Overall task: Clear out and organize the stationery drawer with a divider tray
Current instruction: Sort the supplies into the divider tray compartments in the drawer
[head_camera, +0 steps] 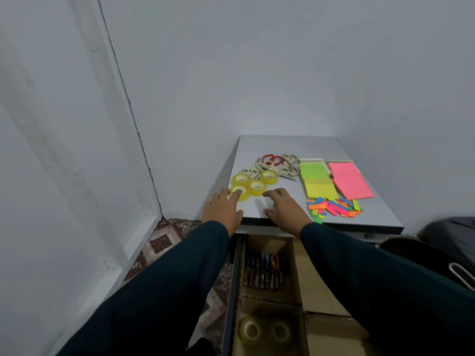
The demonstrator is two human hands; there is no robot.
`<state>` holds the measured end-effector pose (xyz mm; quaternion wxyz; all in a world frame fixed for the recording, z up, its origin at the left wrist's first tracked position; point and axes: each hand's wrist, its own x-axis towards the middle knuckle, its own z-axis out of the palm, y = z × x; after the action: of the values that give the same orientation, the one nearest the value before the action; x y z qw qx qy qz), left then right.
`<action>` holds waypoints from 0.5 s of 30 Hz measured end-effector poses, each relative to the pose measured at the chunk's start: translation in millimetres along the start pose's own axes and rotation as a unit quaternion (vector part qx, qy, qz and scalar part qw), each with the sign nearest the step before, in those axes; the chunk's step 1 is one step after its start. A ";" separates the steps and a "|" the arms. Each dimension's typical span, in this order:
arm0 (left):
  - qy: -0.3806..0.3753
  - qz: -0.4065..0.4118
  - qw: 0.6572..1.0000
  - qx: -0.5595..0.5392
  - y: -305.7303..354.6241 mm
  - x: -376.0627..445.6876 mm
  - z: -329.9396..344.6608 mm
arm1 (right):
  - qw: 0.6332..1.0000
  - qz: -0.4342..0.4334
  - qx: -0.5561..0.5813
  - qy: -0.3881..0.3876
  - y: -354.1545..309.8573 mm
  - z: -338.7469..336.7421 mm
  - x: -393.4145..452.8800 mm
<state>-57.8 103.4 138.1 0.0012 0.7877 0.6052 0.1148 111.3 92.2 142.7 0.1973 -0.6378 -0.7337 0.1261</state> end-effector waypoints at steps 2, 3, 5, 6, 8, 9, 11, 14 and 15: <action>-0.011 -0.012 1.000 0.005 -0.3 6.7 2.0 | 1.000 0.004 -0.014 -0.014 1.4 -0.3 10.1; -0.015 -0.017 1.000 0.008 -0.5 9.7 3.5 | 1.000 0.006 -0.020 -0.021 1.9 -0.6 15.3; -0.024 -0.024 0.999 0.011 -1.3 12.6 5.3 | 0.999 0.014 -0.034 -0.034 1.6 -1.3 22.5; -0.026 -0.027 0.999 0.010 -1.9 13.7 5.7 | 0.998 0.021 -0.042 -0.038 1.4 -1.2 25.9; -0.022 -0.031 0.999 0.003 -2.8 15.7 6.3 | 0.997 0.036 -0.056 -0.049 1.5 -0.6 32.0; -0.019 -0.031 0.999 -0.002 -2.8 16.1 5.9 | 0.996 0.042 -0.061 -0.056 1.3 -0.8 34.1; -0.011 -0.030 0.999 -0.017 -2.1 16.4 5.1 | 0.994 0.050 -0.067 -0.066 1.0 -2.0 36.6; -0.002 -0.027 0.999 -0.041 -0.6 14.0 4.2 | 0.995 0.051 -0.067 -0.058 0.3 -5.1 35.3; 0.001 -0.025 0.999 -0.048 -0.1 12.5 3.8 | 0.996 0.049 -0.064 -0.048 0.2 -5.8 33.2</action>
<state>-54.1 115.8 136.6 0.0415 0.7714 0.6184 0.1443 110.5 124.6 152.0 0.1142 -0.6774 -0.7169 0.1189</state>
